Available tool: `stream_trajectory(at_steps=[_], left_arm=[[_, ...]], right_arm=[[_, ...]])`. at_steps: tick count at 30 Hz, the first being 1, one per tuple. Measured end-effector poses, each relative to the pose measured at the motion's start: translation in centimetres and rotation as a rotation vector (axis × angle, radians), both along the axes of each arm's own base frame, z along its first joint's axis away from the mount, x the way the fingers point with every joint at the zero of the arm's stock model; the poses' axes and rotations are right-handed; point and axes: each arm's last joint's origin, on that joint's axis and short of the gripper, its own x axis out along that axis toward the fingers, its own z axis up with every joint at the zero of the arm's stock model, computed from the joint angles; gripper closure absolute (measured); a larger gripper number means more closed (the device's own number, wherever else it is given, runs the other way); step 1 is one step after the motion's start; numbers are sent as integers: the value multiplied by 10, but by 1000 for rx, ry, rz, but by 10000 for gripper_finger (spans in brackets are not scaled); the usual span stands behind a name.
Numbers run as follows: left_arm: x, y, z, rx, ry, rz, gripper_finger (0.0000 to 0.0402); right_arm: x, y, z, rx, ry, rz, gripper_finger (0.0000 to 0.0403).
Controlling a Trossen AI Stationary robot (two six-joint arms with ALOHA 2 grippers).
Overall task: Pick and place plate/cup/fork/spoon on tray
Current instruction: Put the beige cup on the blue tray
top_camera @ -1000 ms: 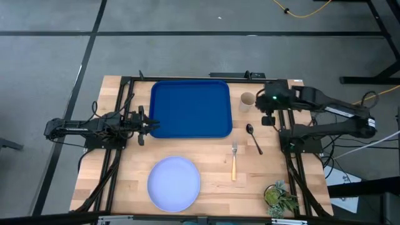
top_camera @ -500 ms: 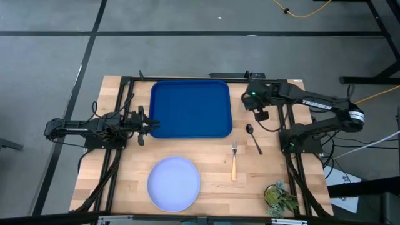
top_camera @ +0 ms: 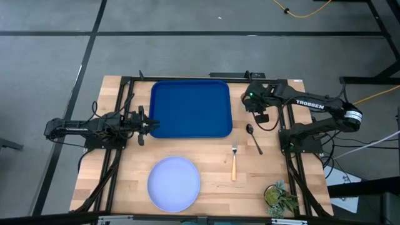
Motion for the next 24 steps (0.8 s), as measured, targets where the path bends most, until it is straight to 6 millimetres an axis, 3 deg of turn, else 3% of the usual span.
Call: stream_trajectory(at_steps=[19, 24], left_arm=[[0, 0, 0, 0, 0, 0, 322], [0, 0, 0, 0, 0, 0, 322]], right_arm=[[2, 1, 0, 32, -30, 17, 342], [1, 2, -9, 37, -34, 21, 342]])
